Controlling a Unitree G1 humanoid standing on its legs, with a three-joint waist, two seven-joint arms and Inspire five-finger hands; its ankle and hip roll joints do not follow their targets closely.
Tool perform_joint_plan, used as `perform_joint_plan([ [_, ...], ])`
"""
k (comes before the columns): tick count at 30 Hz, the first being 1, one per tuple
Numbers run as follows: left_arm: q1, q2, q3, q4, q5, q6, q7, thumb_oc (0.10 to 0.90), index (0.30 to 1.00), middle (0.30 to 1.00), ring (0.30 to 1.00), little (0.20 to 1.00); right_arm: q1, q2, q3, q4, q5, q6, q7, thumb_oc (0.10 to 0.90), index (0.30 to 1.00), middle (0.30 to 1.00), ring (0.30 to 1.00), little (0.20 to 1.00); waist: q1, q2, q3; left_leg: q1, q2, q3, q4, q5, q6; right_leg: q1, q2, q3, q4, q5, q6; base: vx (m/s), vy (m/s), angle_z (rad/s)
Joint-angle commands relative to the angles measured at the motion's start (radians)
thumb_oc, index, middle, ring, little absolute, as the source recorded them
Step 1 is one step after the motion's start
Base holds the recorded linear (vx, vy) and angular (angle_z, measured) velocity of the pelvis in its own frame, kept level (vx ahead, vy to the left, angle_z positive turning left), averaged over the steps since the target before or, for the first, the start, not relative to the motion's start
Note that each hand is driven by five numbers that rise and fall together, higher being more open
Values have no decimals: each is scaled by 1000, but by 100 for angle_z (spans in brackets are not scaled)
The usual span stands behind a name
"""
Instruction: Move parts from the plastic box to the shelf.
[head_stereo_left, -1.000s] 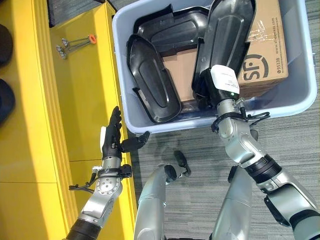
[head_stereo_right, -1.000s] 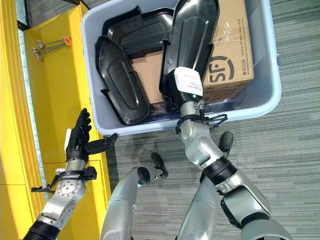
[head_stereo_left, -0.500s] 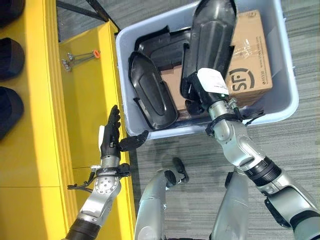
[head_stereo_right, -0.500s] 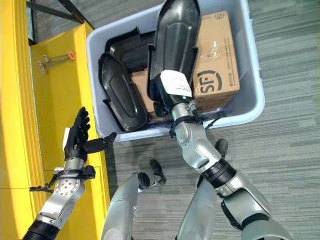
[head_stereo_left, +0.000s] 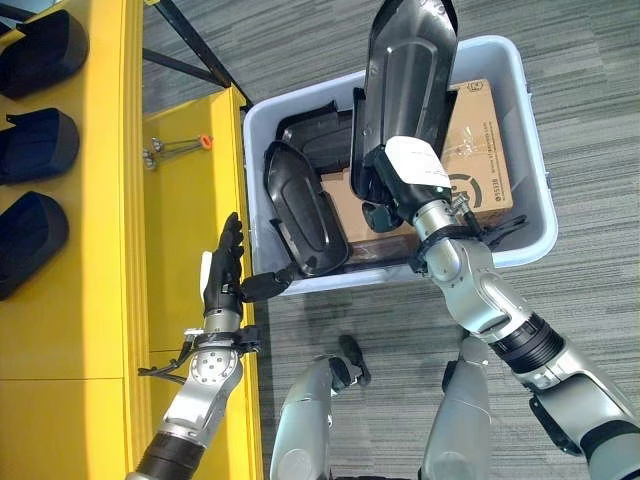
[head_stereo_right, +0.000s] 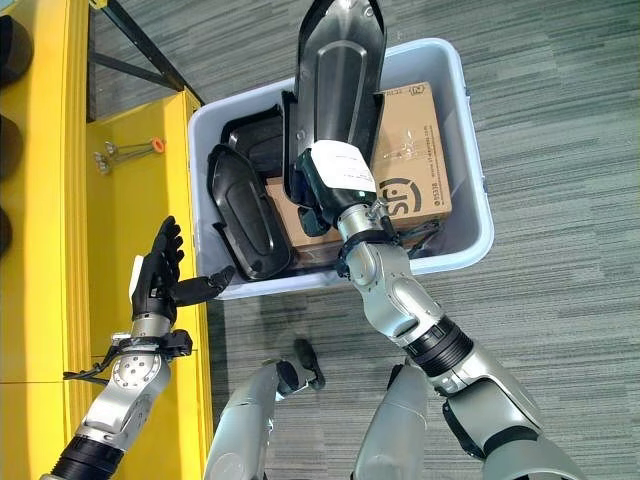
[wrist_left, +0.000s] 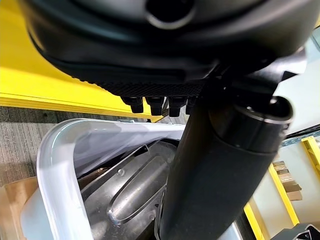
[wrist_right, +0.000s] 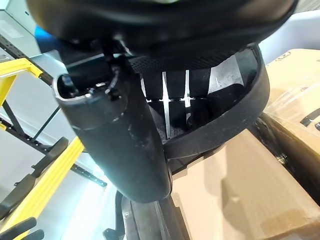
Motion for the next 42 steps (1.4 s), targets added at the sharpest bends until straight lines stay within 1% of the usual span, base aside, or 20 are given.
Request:
perform_joint_plan([
  [1,6,38,72,-112,27,-73,-2,900,1000,1000,1000,1000,-142,57,-10,-173,42,-131,-19,400,300,300,300,300,38,-13,3,177,-103,-73,-238,8,-1,61,-7,-57,102,-183,58,46,-101,-1],
  [3,-3,41,76,-85,29,-81,-10,900,1000,1000,1000,1000,-127,70,8,-164,108,-125,-8,400,300,300,300,300,37,-31,3,205,-91,-74,-249,14,-6,90,5,-63,97,-190,59,52,-114,1],
  [4,-4,41,76,-82,30,-82,-10,900,1000,1000,1000,1000,-127,73,11,-160,113,-125,-11,400,300,300,300,300,37,-34,3,209,-90,-75,-251,15,-6,95,7,-63,96,-191,59,72,-154,1],
  [5,-10,44,79,-67,33,-84,-18,900,1000,1000,1000,1000,-121,87,26,-128,156,-139,-23,400,300,300,300,300,39,-49,3,232,-79,-77,-262,20,-10,120,15,-70,88,-196,59,59,-134,-1],
  [7,-13,45,80,-58,35,-83,-20,900,1000,1000,1000,1000,-114,93,28,-118,188,-147,-20,400,300,300,300,300,40,-59,3,246,-71,-78,-269,25,-13,137,19,-75,83,-199,61,56,-126,-4],
  [10,-14,44,83,-38,35,-93,-23,900,1000,1000,1000,1000,-96,103,32,-95,217,-179,-9,400,300,300,300,300,41,-73,-4,274,-59,-80,-290,38,-20,167,29,-83,69,-204,61,63,-97,-3],
  [11,-13,42,85,-21,38,-103,-26,900,1000,1000,1000,1000,-87,108,36,-82,235,-201,11,400,300,300,300,300,43,-80,-14,291,-53,-80,-308,47,-24,184,34,-89,58,-206,63,79,-80,-1],
  [14,-10,37,89,-1,39,-107,-30,900,1000,1000,1000,1000,-74,112,50,-79,265,-217,52,400,300,300,300,300,46,-90,-33,318,-43,-79,-337,61,-33,208,43,-100,40,-210,66,83,-85,4],
  [19,15,28,107,40,42,-118,-59,900,1000,1000,1000,1000,-35,108,80,-102,301,-257,129,400,300,300,300,300,61,-108,-82,384,-20,-82,-417,100,-56,284,69,-133,-13,-214,59,93,-105,3],
  [23,44,19,124,82,57,-138,-88,900,1000,1000,1000,1000,-1,104,102,-118,334,-280,191,400,300,300,300,300,79,-125,-138,439,3,-96,-491,141,-74,346,93,-159,-48,-219,50,92,-104,11],
  [24,50,15,129,93,63,-145,-93,900,1000,1000,1000,1000,7,104,109,-123,323,-280,190,400,300,300,300,300,84,-130,-151,446,7,-99,-506,154,-77,355,99,-163,-56,-218,46,111,-113,6],
  [25,55,11,136,104,69,-149,-95,900,1000,1000,1000,1000,14,101,117,-121,304,-296,187,400,300,300,300,300,90,-135,-168,456,14,-107,-524,168,-82,370,106,-168,-63,-220,43,70,-86,4],
  [27,60,8,140,116,72,-155,-95,900,1000,1000,1000,1000,17,101,125,-110,306,-320,191,400,300,300,300,300,94,-139,-184,467,18,-114,-543,181,-87,385,115,-173,-73,-222,38,77,-70,10],
  [28,65,3,150,140,80,-164,-107,900,1000,1000,1000,1000,25,98,126,-118,310,-334,198,400,300,300,300,300,100,-146,-207,477,26,-125,-563,196,-94,399,126,-177,-77,-227,35,84,-65,14],
  [29,67,1,153,147,84,-167,-110,900,1000,1000,1000,1000,28,98,127,-120,313,-340,201,400,300,300,300,300,102,-148,-215,481,28,-129,-570,202,-96,405,130,-180,-79,-228,33,114,-83,10],
  [31,72,-13,163,174,99,-164,-118,900,1000,1000,1000,1000,41,98,132,-132,341,-357,213,400,300,300,300,300,108,-160,-248,505,40,-142,-596,217,-103,436,146,-189,-86,-240,24,106,-65,14],
  [36,59,-35,163,248,127,-154,-145,900,1000,1000,1000,1000,30,122,147,-120,447,-387,272,400,300,300,300,300,112,-175,-289,540,54,-159,-626,233,-111,485,168,-194,-101,-254,9,71,-21,7],
  [38,40,-43,153,272,127,-142,-137,900,1000,1000,1000,1000,25,130,155,-134,487,-365,296,400,300,300,300,300,108,-179,-301,550,59,-162,-635,238,-114,498,173,-195,-104,-259,6,54,9,14],
  [40,4,-55,132,300,146,-112,-119,900,1000,1000,1000,1000,12,147,173,-135,545,-356,337,400,300,300,300,300,104,-186,-317,565,65,-167,-650,246,-116,517,181,-197,-108,-264,1,41,26,11],
  [42,-37,-65,101,338,156,-81,-86,900,1000,1000,1000,1000,6,157,183,-143,581,-364,386,400,300,300,300,300,104,-193,-337,579,65,-175,-661,247,-115,542,187,-206,-111,-272,-2,19,54,12],
])
